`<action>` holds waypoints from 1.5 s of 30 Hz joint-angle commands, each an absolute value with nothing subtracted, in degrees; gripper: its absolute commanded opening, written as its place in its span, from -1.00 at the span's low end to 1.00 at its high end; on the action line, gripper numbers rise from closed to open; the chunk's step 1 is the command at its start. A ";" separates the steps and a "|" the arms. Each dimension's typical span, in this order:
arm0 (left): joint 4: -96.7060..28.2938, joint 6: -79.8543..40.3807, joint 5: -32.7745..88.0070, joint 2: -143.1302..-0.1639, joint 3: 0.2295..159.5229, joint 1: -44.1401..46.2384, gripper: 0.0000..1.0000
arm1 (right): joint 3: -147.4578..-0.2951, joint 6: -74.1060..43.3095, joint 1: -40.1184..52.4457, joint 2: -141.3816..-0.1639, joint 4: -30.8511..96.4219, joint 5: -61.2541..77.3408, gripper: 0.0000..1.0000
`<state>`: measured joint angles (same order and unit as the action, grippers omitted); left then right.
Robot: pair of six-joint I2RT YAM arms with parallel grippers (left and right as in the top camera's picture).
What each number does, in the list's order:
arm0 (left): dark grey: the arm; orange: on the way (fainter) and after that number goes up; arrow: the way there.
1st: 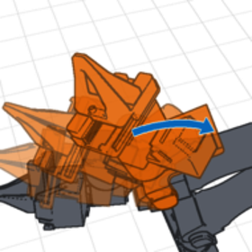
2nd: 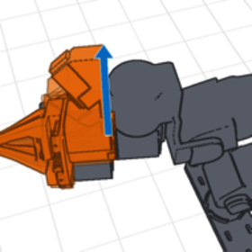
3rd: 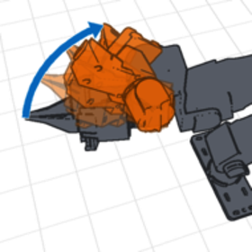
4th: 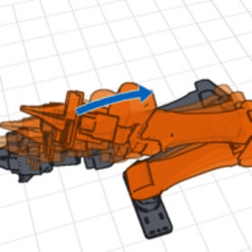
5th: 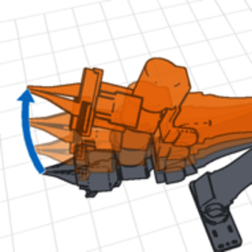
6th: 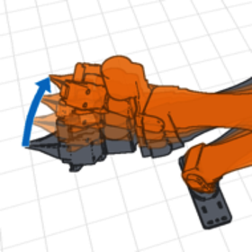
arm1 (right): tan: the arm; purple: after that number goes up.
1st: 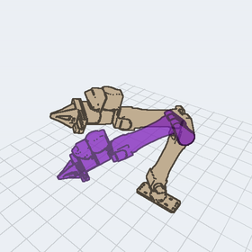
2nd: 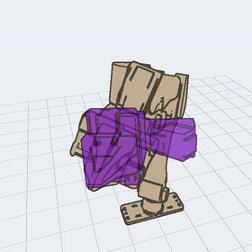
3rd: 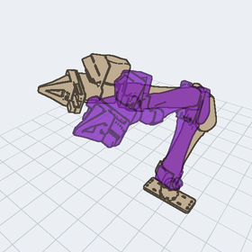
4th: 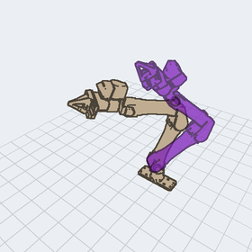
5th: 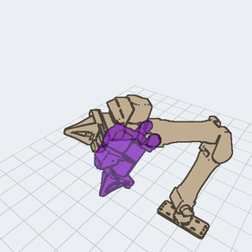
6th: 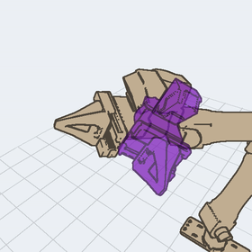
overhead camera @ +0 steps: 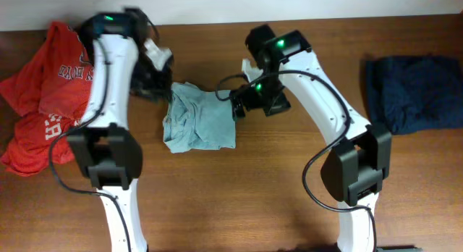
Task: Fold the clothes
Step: 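Grasp both sides of the folded bundle with both grippers and square it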
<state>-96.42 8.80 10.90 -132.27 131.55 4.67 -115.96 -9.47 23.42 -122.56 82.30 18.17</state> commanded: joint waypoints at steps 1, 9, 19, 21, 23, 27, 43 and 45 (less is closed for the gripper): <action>-95.13 6.74 8.69 -129.86 122.06 4.99 -0.29 | -111.48 -11.00 23.05 -122.39 80.77 17.34 0.95; -82.83 1.13 8.71 -112.05 101.60 4.91 -0.28 | -108.95 -11.46 26.04 -122.39 77.52 17.54 0.93; -51.03 -8.86 8.73 -88.55 67.33 5.26 0.03 | -101.30 -24.25 31.11 -120.09 63.37 9.34 0.82; -47.24 -9.61 9.02 -88.49 63.37 5.26 0.01 | -96.97 -26.04 31.11 -119.37 59.05 9.63 0.82; -42.19 -9.61 8.97 -88.49 59.66 5.26 -0.15 | -92.68 -26.02 31.11 -118.91 52.95 10.33 0.79; -37.56 -9.61 8.95 -88.49 57.19 5.26 -0.24 | -89.23 -25.82 31.73 -118.85 45.15 10.90 0.71; -33.63 -9.58 8.99 -92.58 55.11 5.28 -0.46 | -87.42 -26.04 32.23 -118.85 40.53 10.94 0.46; -33.61 -9.56 8.97 -93.58 55.11 5.26 -0.47 | -87.42 -26.02 32.23 -118.85 40.69 10.94 0.46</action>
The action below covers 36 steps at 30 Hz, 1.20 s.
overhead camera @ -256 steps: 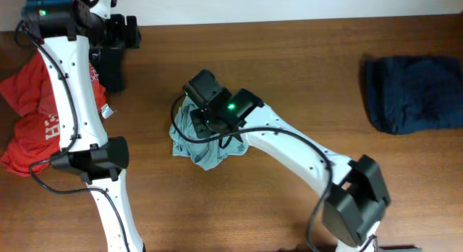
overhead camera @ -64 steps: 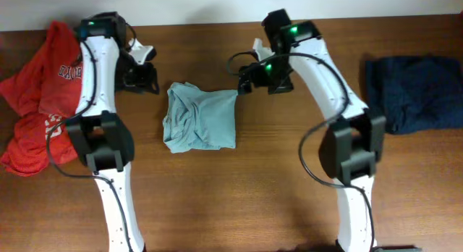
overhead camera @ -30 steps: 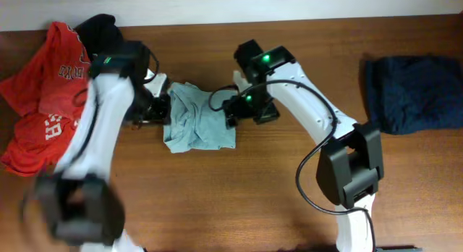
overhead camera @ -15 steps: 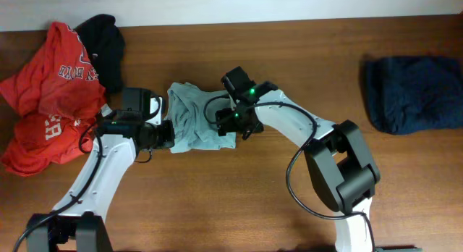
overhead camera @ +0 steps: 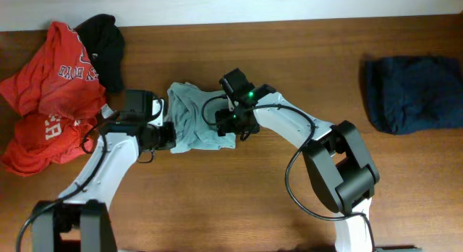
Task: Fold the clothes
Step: 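Grasp both sides of the folded bundle with both grippers and square it, then release the left gripper and hold the bundle's right side with the right gripper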
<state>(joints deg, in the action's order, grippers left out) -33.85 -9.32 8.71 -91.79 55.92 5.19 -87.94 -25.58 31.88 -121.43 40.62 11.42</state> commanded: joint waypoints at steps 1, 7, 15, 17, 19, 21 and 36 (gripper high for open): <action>-33.63 -9.56 9.02 -93.93 55.11 5.26 -0.47 | -87.42 -26.04 32.23 -118.85 40.71 10.94 0.46; -33.58 -9.26 9.80 -95.13 55.11 5.28 -0.46 | -87.42 -26.02 32.23 -118.85 40.93 11.57 0.47; -32.93 0.73 14.37 -95.15 55.11 5.26 -0.49 | -87.42 -26.00 32.23 -118.85 40.93 11.55 0.47; -32.77 3.73 14.39 -95.15 55.11 5.26 -0.46 | -87.42 -26.00 32.23 -118.85 40.93 11.55 0.48; -32.69 5.32 14.37 -95.15 55.11 5.26 -0.44 | -87.42 -26.00 32.23 -118.85 40.93 11.55 0.47; -32.71 6.44 14.24 -95.20 55.11 5.26 -0.38 | -87.42 -26.00 32.23 -118.85 40.93 11.55 0.47; -31.33 8.64 14.63 -100.71 55.13 5.26 -0.99 | -87.42 -25.80 32.23 -118.85 41.85 11.53 0.23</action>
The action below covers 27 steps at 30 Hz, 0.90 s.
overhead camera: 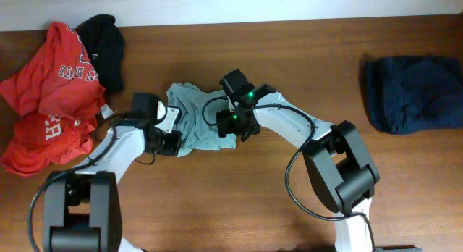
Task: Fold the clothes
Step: 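Release the left gripper and hold the bundle's right side with the right gripper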
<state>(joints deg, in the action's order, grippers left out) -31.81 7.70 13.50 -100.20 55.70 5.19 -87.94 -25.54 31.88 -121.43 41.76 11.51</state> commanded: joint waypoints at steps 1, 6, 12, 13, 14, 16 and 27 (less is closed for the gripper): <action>-31.05 8.38 14.61 -100.71 55.13 5.26 -0.99 | -87.42 -25.82 32.23 -118.85 41.85 11.53 0.15; -30.65 6.92 14.59 -100.68 55.66 5.10 -0.99 | -87.42 -25.82 32.18 -118.85 42.04 11.33 -0.30; -30.65 6.94 12.49 -100.64 58.52 5.08 -0.99 | -87.42 -25.85 32.08 -118.85 43.09 10.26 -0.65; -30.68 6.94 11.09 -100.64 58.94 5.08 -0.99 | -87.42 -25.82 32.08 -118.85 43.27 10.22 -0.66; -30.68 6.94 9.08 -100.64 59.37 5.08 -0.99 | -87.42 -25.82 32.08 -118.85 43.42 10.22 -0.67; -30.65 6.94 5.06 -100.64 59.92 4.97 -0.99 | -87.42 -25.82 32.08 -118.85 43.53 10.20 -0.67; -28.84 6.94 -7.42 -100.66 59.96 2.79 -0.99 | -87.42 -25.82 31.20 -118.85 43.75 10.02 -0.67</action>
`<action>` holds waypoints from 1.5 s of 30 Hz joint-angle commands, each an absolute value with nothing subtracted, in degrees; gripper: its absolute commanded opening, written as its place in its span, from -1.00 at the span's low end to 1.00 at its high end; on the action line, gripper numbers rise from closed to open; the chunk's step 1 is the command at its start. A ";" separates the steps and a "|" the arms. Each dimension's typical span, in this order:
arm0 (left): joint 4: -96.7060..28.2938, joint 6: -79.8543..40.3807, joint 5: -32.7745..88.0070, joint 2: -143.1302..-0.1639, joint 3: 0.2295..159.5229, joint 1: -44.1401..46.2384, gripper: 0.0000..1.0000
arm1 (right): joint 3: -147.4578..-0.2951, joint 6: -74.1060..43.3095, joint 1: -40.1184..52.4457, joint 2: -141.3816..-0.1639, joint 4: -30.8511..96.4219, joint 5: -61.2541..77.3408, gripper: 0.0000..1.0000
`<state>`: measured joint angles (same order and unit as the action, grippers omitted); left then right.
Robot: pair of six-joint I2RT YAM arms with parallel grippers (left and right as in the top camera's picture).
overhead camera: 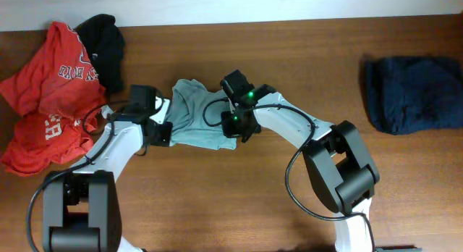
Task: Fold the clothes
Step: 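Release the left gripper and hold the bundle's right side with the right gripper, then lift the light blue bundle with the right gripper and carry it rightward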
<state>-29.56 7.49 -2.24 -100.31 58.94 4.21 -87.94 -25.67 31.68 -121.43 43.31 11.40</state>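
A pale teal garment [194, 113] lies crumpled in the middle of the table in the overhead view. My left gripper [165, 131] is at its lower left corner and my right gripper [233, 130] at its lower right corner. Each looks shut on the cloth, though the fingertips are mostly hidden by the wrists. The garment's near edge runs nearly straight between the two grippers.
A heap of red printed shirts [47, 100] lies at the far left, with a black garment [107, 36] behind it. A folded navy garment [411, 93] sits at the right edge. The table's back edge [289, 22] runs close behind the teal garment.
My left gripper has moved a little up and to the left with the garment's corner. The teal cloth is drawn out flatter, its near edge straighter. The right gripper has hardly moved.
First both arms were raised over the back of the table, around the bunched teal garment. Then both grippers were low at its near corners, left and right. Later the left one shifted along the left corner, and now the near edge is stretched between them.
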 commanded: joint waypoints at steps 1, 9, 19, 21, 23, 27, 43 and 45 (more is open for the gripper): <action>-28.47 6.94 -8.19 -100.64 59.96 2.42 -0.99 | -87.42 -25.82 31.03 -118.85 43.99 10.02 -0.67; -26.28 6.94 -11.75 -100.64 60.23 1.34 -0.99 | -87.42 -25.76 30.17 -118.85 45.25 10.07 -0.60; -28.95 6.94 -8.45 -100.60 61.69 1.37 0.60 | -87.44 -25.39 29.80 -116.77 45.23 15.46 0.17; -30.61 6.94 -8.32 -100.49 63.16 1.32 0.98 | -87.44 -25.39 29.52 -115.35 45.19 15.90 0.25; -32.64 6.96 -8.19 -100.25 65.19 1.32 0.98 | -87.44 -25.39 28.80 -113.78 45.19 16.21 0.34; -35.14 6.96 -8.40 -98.94 68.82 1.32 0.98 | -87.44 -25.36 27.00 -110.98 45.19 16.51 0.42; -35.20 -3.92 -18.85 -90.50 70.50 -4.40 0.98 | -87.37 -28.77 25.52 -117.95 38.85 19.81 0.58; -35.18 -3.95 -18.83 -90.04 70.50 -4.40 0.98 | -87.37 -29.28 25.52 -119.17 38.54 20.01 0.58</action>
